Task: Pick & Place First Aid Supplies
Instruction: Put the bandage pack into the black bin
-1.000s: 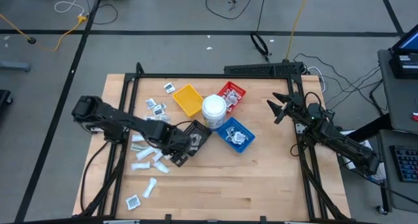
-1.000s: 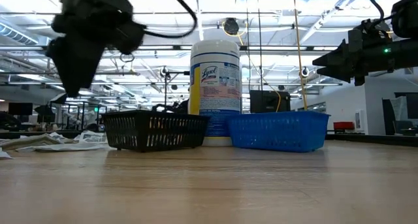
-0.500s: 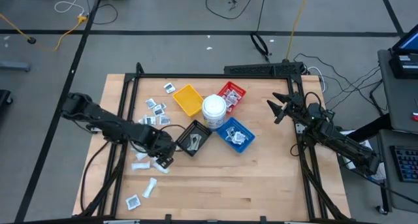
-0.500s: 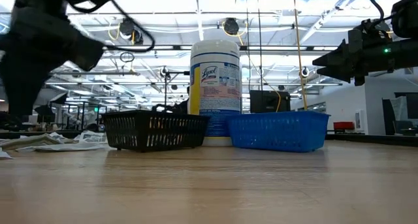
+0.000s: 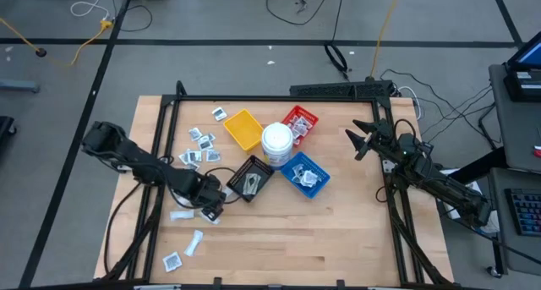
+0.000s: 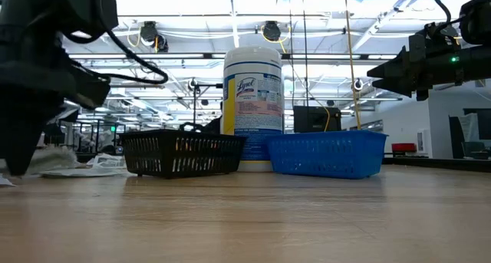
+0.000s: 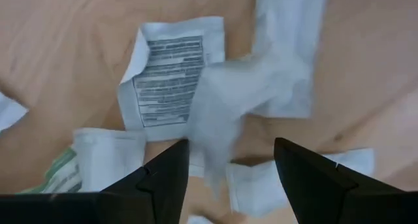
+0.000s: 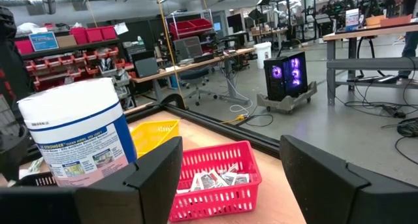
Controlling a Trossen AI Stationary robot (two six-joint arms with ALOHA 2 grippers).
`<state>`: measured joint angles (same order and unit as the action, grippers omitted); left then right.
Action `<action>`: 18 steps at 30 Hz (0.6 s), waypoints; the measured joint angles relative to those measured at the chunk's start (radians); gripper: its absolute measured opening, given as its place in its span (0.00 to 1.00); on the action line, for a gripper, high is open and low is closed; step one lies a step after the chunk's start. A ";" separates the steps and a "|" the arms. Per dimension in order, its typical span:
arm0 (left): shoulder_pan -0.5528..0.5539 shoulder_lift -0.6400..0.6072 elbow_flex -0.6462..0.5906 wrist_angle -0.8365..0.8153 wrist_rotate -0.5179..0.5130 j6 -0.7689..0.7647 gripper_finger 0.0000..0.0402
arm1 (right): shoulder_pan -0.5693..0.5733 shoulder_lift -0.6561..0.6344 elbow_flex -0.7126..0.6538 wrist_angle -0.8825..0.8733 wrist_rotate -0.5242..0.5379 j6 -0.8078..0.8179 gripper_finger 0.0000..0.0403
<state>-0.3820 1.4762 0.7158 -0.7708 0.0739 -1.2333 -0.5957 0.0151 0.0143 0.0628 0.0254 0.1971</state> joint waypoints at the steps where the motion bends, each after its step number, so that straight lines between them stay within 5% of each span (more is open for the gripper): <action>1: 0.000 0.007 -0.001 0.000 -0.005 -0.002 0.56 | 0.000 0.000 0.000 0.000 0.000 0.000 0.63; 6: 0.000 0.011 -0.001 -0.001 -0.023 -0.008 0.46 | 0.000 0.000 0.000 0.000 0.000 0.000 0.63; 18: 0.000 -0.014 0.005 -0.013 -0.023 -0.078 0.02 | 0.000 0.000 0.000 0.000 0.000 0.000 0.63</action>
<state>-0.3820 1.4619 0.7209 -0.7834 0.0513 -1.3109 -0.5957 0.0151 0.0143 0.0628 0.0254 0.1972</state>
